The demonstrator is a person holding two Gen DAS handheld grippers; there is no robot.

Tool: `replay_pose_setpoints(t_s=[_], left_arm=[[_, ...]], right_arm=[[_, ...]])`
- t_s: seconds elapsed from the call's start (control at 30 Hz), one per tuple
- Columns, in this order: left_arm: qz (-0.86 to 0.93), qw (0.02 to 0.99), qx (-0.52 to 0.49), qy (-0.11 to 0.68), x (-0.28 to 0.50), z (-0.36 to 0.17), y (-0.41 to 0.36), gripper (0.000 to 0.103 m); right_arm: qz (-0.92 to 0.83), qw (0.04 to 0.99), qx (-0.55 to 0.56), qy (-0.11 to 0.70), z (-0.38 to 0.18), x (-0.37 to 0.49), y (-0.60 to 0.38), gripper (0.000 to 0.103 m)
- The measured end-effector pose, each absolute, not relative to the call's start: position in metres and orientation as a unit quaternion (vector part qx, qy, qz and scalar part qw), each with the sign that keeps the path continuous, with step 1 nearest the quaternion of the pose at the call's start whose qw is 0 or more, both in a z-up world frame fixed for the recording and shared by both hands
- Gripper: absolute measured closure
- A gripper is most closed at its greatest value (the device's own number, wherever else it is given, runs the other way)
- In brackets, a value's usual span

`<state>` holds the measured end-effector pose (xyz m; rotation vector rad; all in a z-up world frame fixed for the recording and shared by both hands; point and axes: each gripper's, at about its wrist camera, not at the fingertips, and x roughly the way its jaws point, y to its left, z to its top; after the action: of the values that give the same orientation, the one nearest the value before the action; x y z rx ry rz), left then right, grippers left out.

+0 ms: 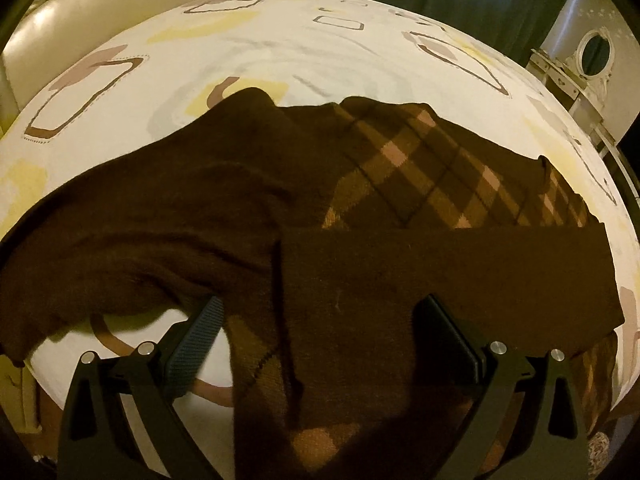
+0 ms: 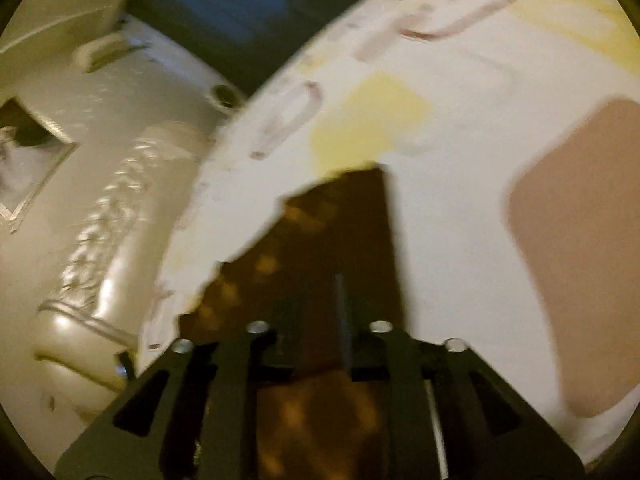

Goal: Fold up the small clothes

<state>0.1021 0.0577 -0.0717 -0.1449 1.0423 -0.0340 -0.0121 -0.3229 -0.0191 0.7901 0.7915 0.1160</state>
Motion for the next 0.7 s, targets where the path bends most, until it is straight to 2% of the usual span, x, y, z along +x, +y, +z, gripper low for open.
replay_pose_setpoints(t_s=[0.07, 0.13, 0.4, 0.7], left_arm=[[-0.019, 0.865, -0.071, 0.496, 0.102, -0.073, 0.059, 0.004], [-0.022, 0.865, -0.070, 0.497, 0.101, -0.073, 0.060, 0.004], [-0.036, 0.864, -0.064, 0.498, 0.101, -0.073, 0.064, 0.004], [-0.081, 0.876, -0.081, 0.468, 0.081, -0.057, 0.086, 0.004]], right_arm=[[0.090, 0.845, 0.374, 0.371, -0.015, -0.004, -0.307, 0.066], [0.117, 0.835, 0.372, 0.387, -0.022, 0.007, -0.292, 0.066], [0.087, 0.776, 0.394, 0.486, -0.094, 0.026, -0.268, 0.066], [0.090, 0.781, 0.383, 0.486, -0.096, 0.022, -0.269, 0.066]])
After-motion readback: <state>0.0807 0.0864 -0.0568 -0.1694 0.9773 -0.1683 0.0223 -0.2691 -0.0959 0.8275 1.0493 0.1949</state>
